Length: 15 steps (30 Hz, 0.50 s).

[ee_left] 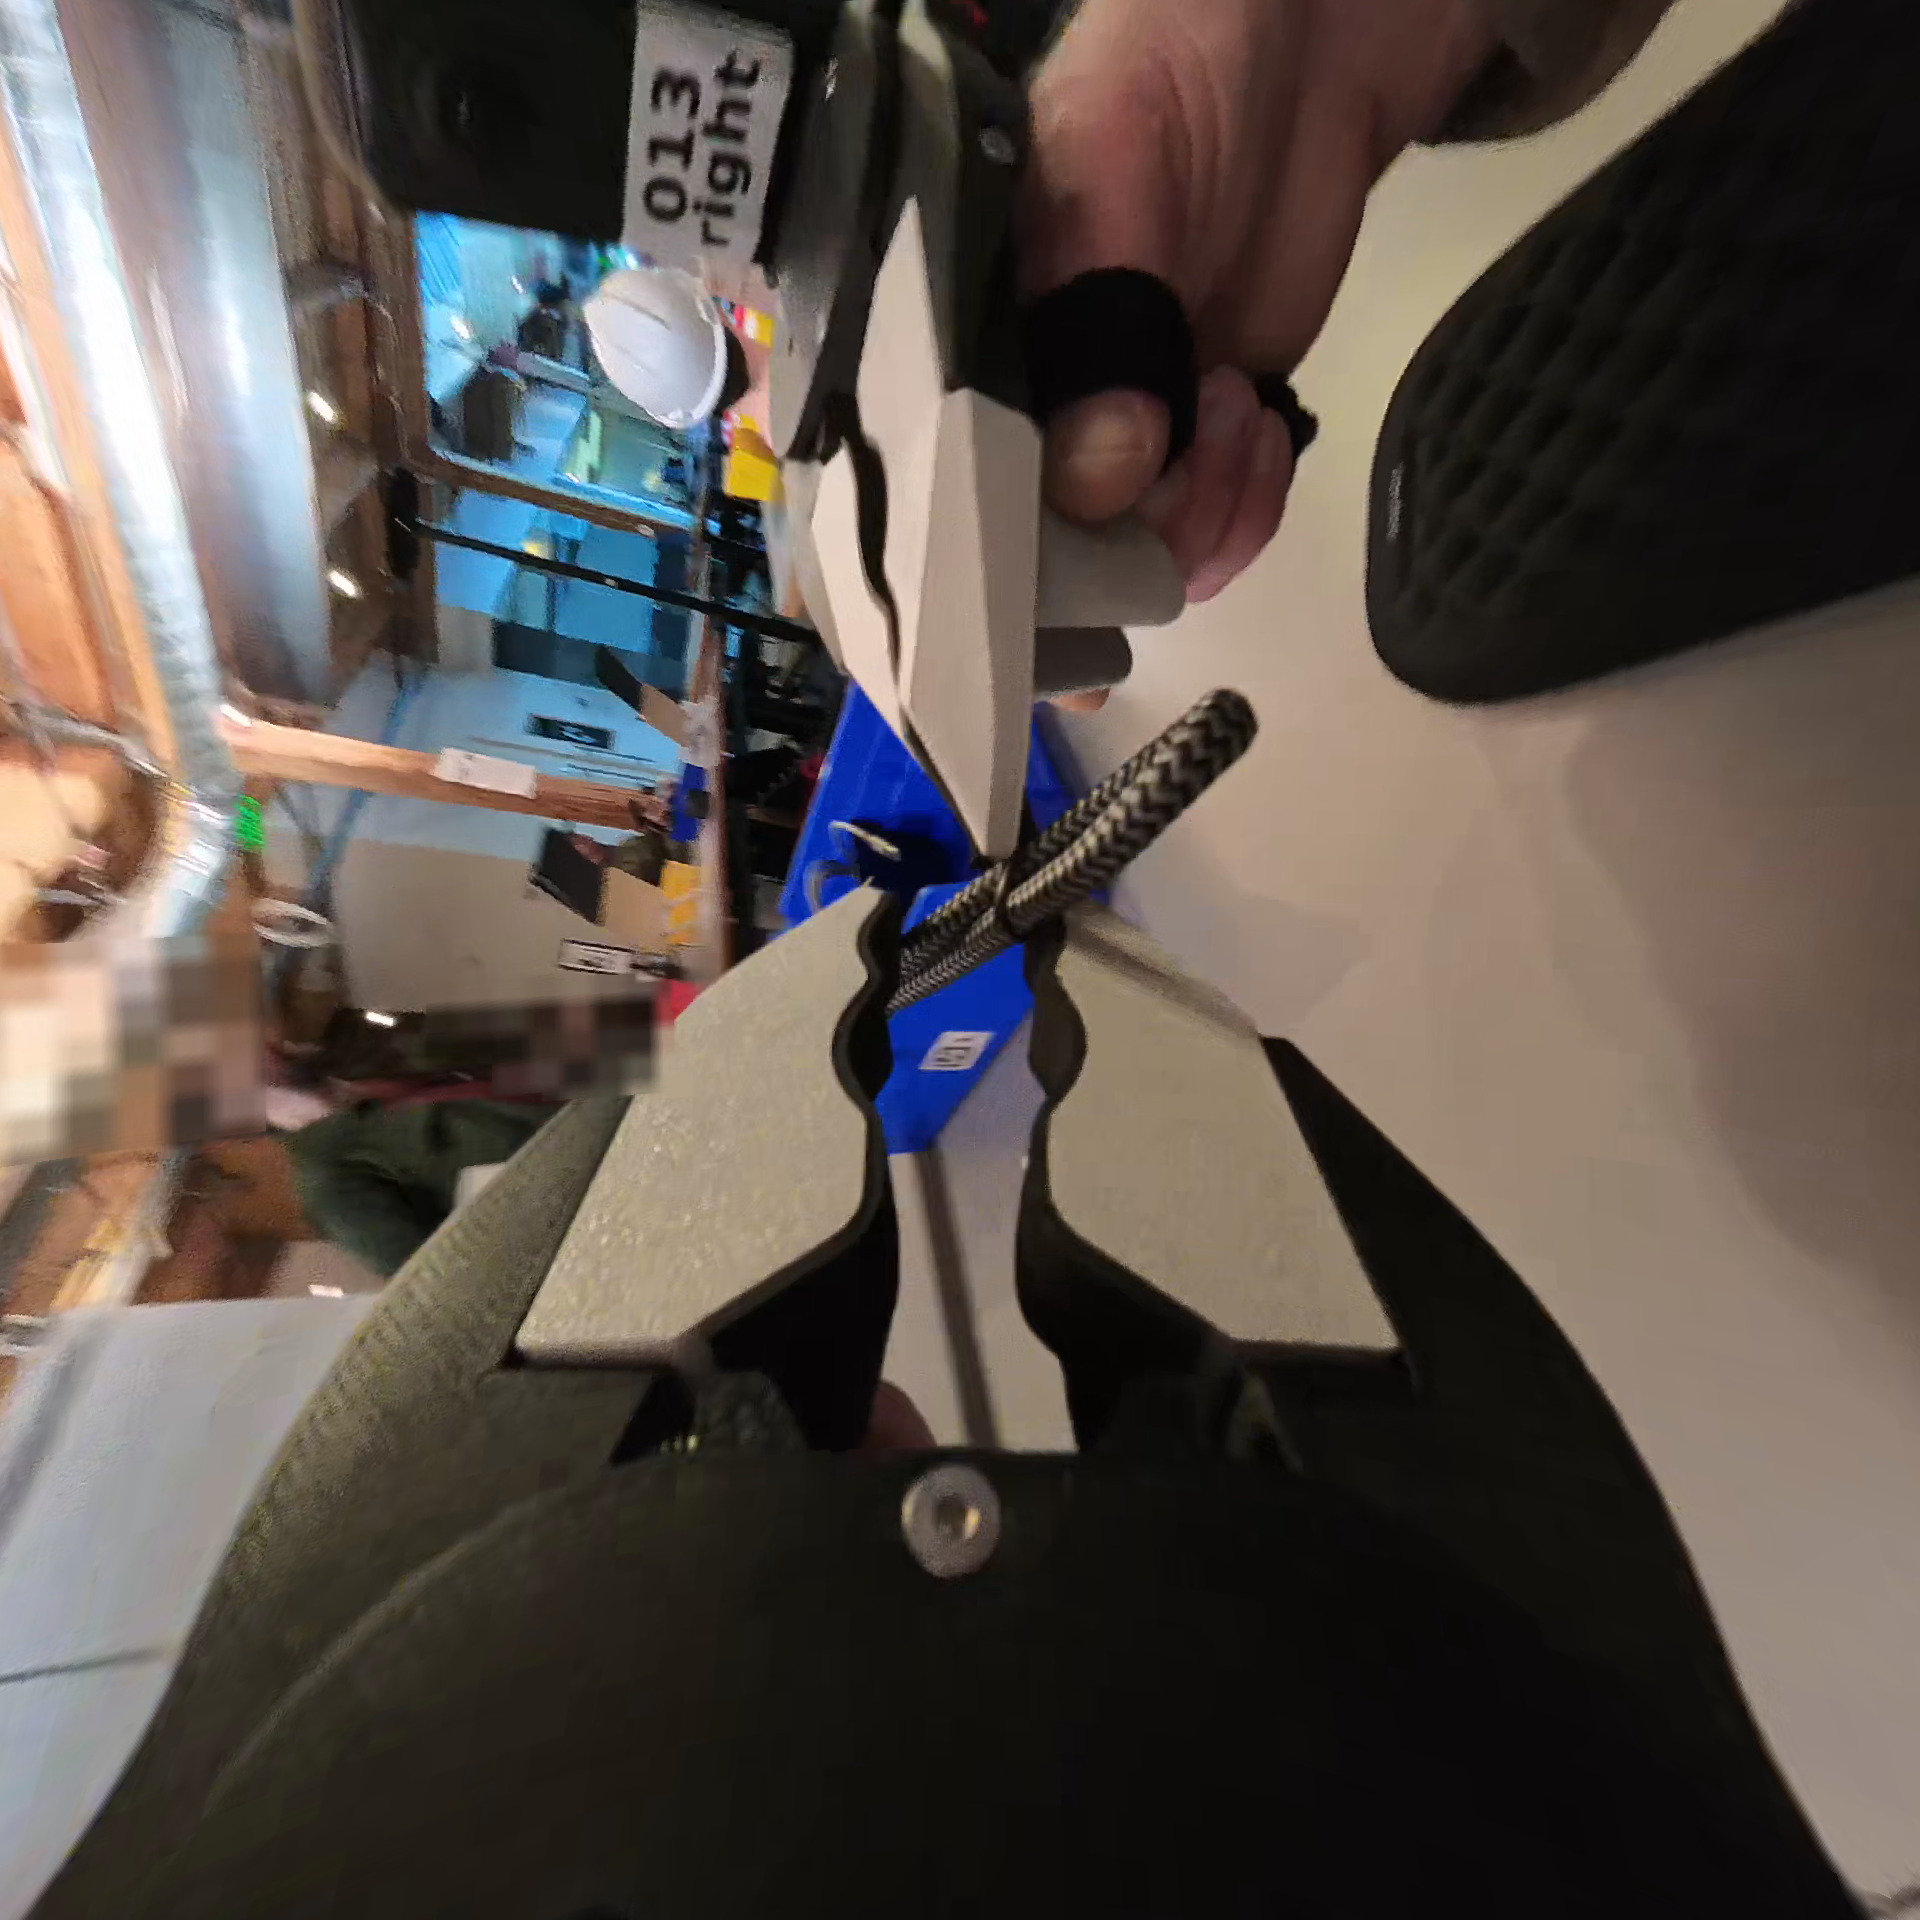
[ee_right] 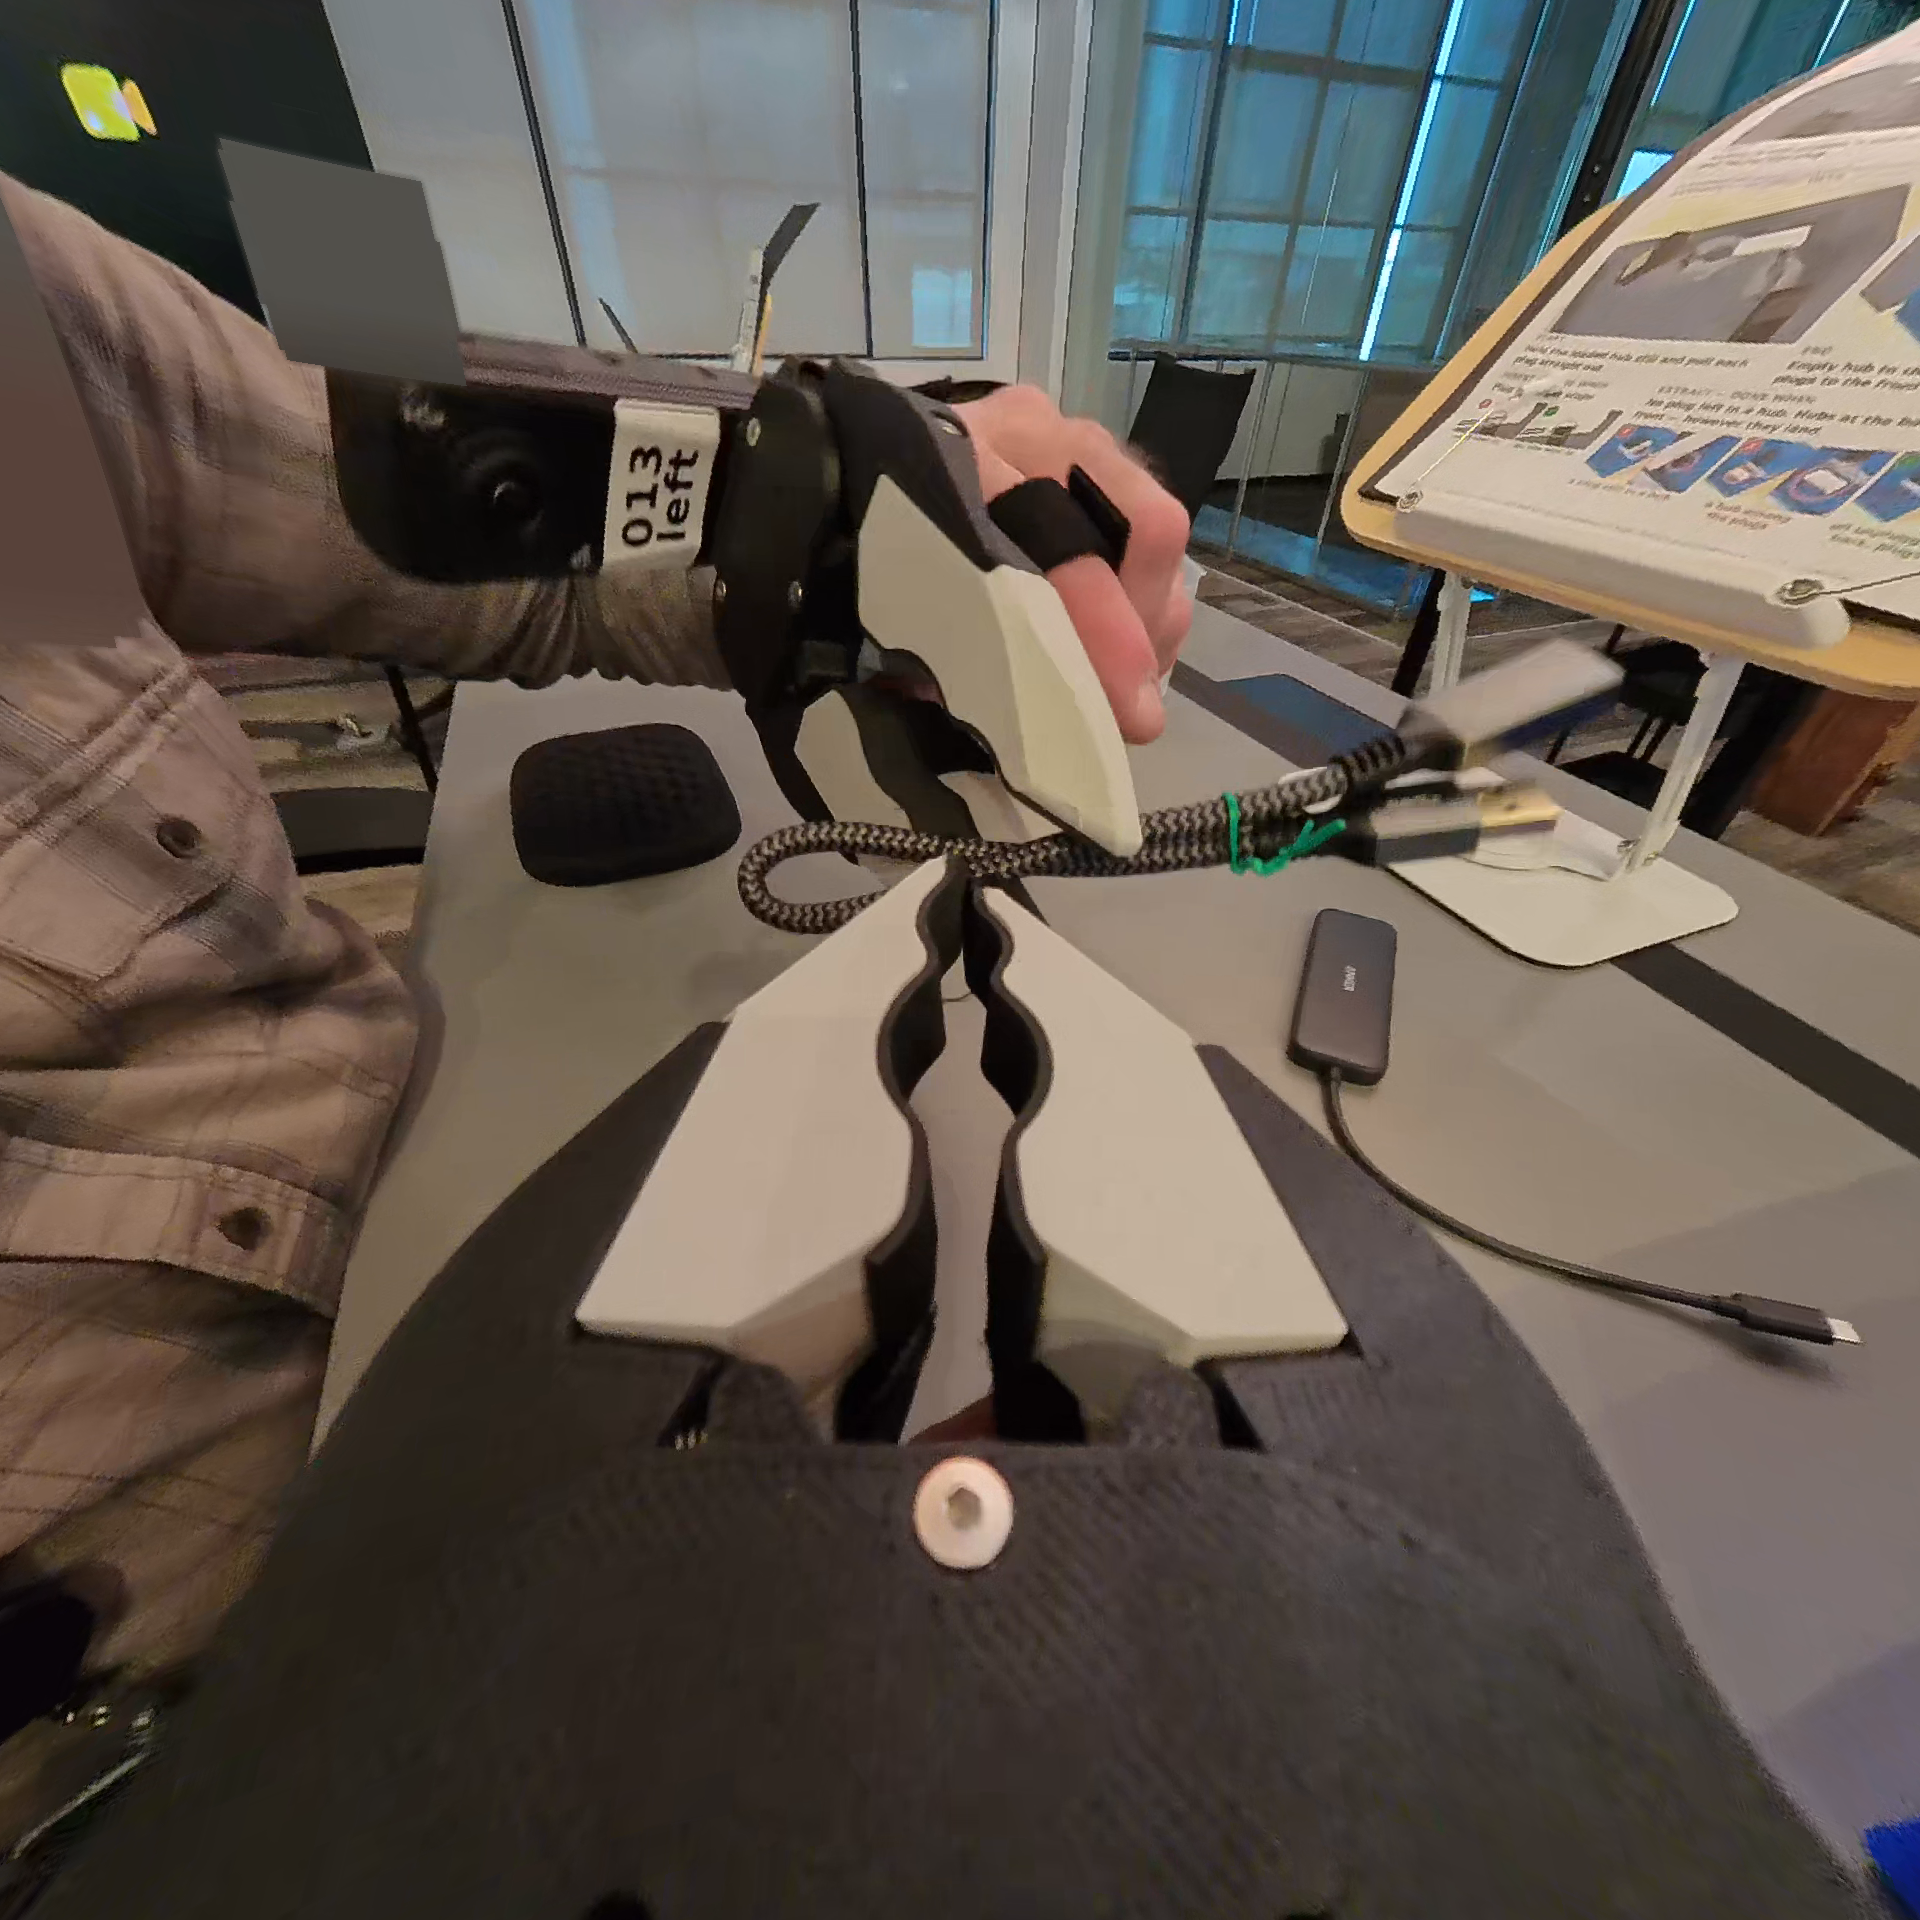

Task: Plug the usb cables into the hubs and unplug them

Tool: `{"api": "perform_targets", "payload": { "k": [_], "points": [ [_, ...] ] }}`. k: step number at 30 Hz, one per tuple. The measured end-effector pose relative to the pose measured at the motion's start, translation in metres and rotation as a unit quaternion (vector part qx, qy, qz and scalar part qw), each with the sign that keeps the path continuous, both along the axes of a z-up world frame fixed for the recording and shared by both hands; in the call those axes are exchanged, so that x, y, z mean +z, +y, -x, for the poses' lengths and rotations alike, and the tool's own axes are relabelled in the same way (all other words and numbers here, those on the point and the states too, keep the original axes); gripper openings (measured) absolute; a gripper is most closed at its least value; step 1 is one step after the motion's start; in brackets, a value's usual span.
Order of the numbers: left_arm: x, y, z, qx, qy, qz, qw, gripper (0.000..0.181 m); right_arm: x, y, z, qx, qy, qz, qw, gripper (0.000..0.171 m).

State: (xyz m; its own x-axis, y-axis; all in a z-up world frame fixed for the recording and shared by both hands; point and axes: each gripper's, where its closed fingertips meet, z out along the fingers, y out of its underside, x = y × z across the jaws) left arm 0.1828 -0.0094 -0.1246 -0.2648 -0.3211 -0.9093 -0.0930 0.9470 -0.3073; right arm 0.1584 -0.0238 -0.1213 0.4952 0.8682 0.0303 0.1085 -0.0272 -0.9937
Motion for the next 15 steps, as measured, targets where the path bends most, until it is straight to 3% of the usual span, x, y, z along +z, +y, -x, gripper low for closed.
{"api": "perform_targets", "payload": {
  "k": [4,7,10,12,15],
  "points": [
    [-0.003,-0.004,0.0,0.005,0.045,0.175,0.984,0.017,0.004,-0.001,-0.003,-0.003,-0.004,-0.027,1.0,0.0],
    [-0.002,-0.018,0.003,-0.024,0.096,0.348,0.932,0.009,0.01,-0.002,-0.006,-0.009,-0.007,-0.063,0.998,0.0],
    [-0.003,-0.023,0.004,-0.036,0.121,0.446,0.886,0.009,0.01,-0.003,-0.005,-0.016,-0.032,-0.093,0.995,0.0],
    [0.0,-0.028,0.005,-0.053,0.154,0.55,0.819,0.008,0.012,-0.004,-0.005,-0.026,-0.055,-0.123,0.991,0.0],
    [-0.002,-0.032,0.009,-0.08,0.194,0.665,0.717,0.008,0.009,-0.001,-0.004,-0.06,-0.16,-0.205,0.964,0.0]
  ]
}}
